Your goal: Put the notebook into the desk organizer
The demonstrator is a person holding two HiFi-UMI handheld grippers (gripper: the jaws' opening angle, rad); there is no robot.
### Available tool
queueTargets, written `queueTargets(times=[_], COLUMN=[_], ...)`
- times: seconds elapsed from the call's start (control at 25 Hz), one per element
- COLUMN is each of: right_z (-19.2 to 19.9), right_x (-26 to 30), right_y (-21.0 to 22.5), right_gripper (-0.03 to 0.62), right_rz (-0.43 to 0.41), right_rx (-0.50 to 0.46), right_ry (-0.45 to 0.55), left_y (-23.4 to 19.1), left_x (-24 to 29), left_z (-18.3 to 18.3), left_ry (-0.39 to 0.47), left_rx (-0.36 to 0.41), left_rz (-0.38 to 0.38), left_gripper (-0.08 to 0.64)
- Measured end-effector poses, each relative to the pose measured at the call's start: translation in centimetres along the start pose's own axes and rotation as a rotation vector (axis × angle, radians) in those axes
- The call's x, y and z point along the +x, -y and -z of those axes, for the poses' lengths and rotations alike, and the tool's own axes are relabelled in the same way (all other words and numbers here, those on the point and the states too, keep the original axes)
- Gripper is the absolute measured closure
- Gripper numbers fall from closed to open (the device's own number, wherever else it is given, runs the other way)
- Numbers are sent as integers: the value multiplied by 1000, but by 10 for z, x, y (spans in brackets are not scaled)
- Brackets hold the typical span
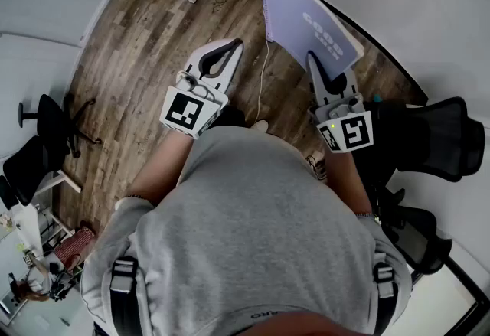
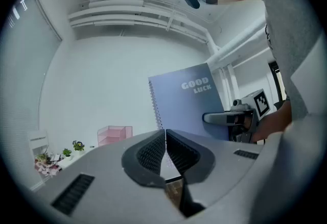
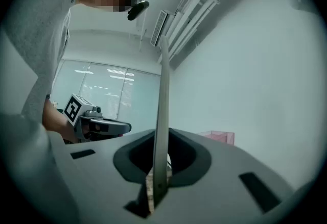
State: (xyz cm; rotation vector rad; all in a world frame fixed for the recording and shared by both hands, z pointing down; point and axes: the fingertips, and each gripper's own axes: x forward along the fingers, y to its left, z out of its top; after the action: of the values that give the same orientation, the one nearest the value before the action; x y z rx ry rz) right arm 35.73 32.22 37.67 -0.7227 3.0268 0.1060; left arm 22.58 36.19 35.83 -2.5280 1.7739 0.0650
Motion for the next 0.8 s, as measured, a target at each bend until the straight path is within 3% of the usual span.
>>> queueTargets(times=[0.8], right_z=[1], right_x=[-3], right_y=[5], right_gripper=[552], right_rz=[-12], right_rx=[49], right_ry=[15], left_y=[1], left_x=[-4], left_z=[5], left_ry=[-7], left_rx=[-9], left_rz=[-27], left_gripper=[534])
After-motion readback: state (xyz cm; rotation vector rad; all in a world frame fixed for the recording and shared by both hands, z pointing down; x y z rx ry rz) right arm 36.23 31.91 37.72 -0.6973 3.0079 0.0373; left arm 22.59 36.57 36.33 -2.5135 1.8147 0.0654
